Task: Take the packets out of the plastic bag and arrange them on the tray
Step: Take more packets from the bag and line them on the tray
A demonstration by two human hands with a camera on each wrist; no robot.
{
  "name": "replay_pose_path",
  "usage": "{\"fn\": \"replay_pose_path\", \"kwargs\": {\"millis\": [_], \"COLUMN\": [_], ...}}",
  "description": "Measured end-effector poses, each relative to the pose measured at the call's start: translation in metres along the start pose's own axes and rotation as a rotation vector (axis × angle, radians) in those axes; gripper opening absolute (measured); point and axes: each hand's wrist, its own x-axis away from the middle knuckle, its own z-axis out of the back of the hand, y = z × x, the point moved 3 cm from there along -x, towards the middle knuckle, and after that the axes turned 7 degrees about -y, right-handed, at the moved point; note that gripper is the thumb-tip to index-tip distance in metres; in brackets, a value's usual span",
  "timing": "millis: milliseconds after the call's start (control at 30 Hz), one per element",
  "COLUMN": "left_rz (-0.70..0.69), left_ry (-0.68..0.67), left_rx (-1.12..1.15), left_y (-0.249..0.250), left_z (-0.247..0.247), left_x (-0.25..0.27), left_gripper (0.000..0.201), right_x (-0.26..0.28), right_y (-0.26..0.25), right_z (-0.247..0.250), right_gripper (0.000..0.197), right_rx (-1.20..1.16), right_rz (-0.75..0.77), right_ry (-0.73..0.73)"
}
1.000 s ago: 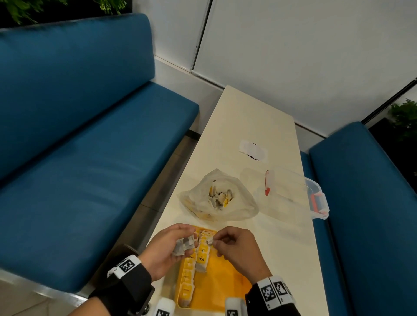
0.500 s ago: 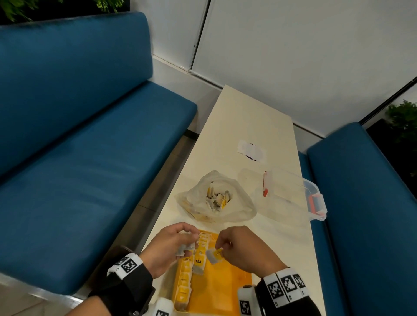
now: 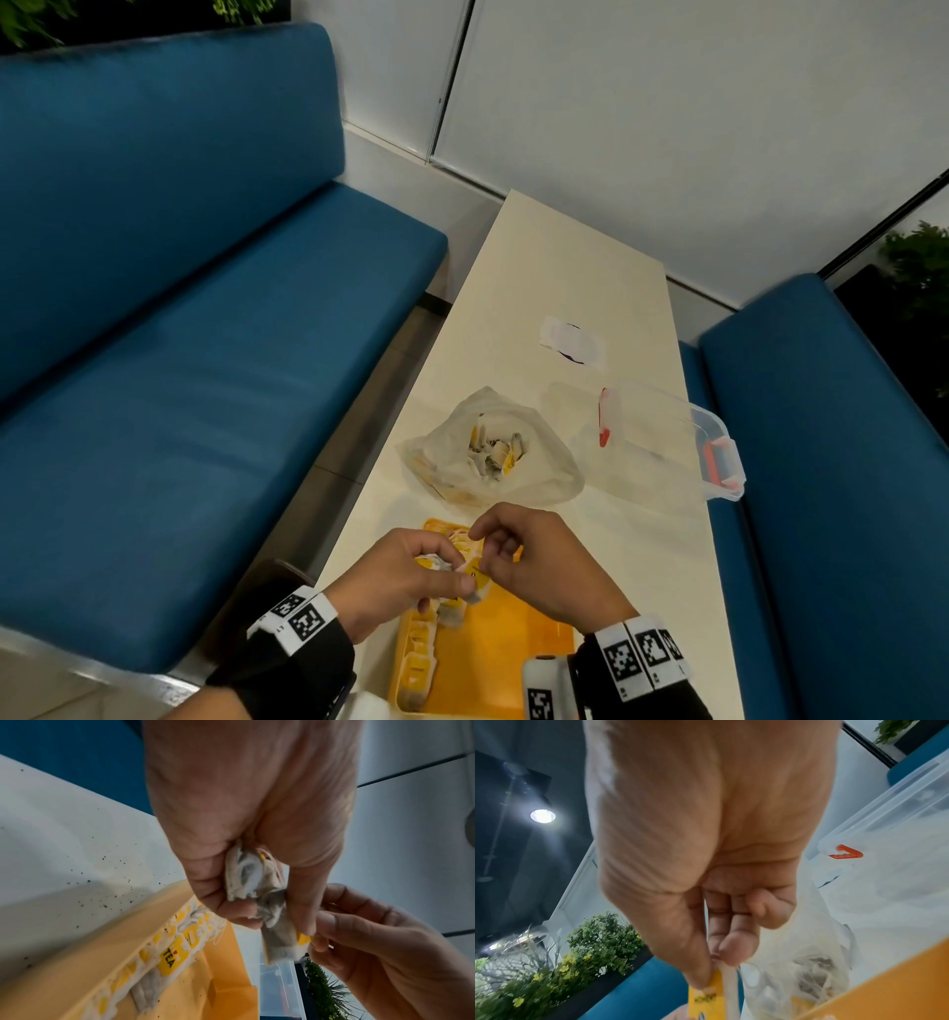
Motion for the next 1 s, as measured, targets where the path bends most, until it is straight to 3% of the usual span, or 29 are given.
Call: {"fn": "replay_pose_path", "kwargs": {"millis": [200,367,533,667,800,1000], "left_rz": [-0.045,-0.081,-0.092,-0.046,0.013,0.056], "left_ry": [-0.021,0.052,0.147,0.152,0.213,0.224], "left_rx": [0.046,0.063,0.049,-0.057,-0.056,-0.049], "left_y": [0.001,0.003,0.001,-0.003,-0.01,-0.015], "left_z": [0.004,0.001,0.002,0.006,0.018,0.027], "left_x": [0.002,0.002,0.002,0.004,0.006,0.005], "left_gripper": [0.017,0.015,0.014,0.015,0.008,0.006], "right_x": [0.004,0.006,0.006,0.002,-0.001,-0.005], "right_y": [0.008,0.017,0.027,0.035,0.049,0.078], "right_z": [-0.002,-0.004,-0.02,-0.026,-0.036,-0.079], "right_gripper": [0.027,0.027,0.005,0.006,0.014,0.011], "right_rx": [-0.111,-0.277,-0.554,-0.668,-0.638,-0.499], "right_rz": [0.014,-0.044,-0.144,-0.155,-0.219,-0.451], "right_ry": [0.07,0.138,0.156,0.207,0.168,-0.022]}}
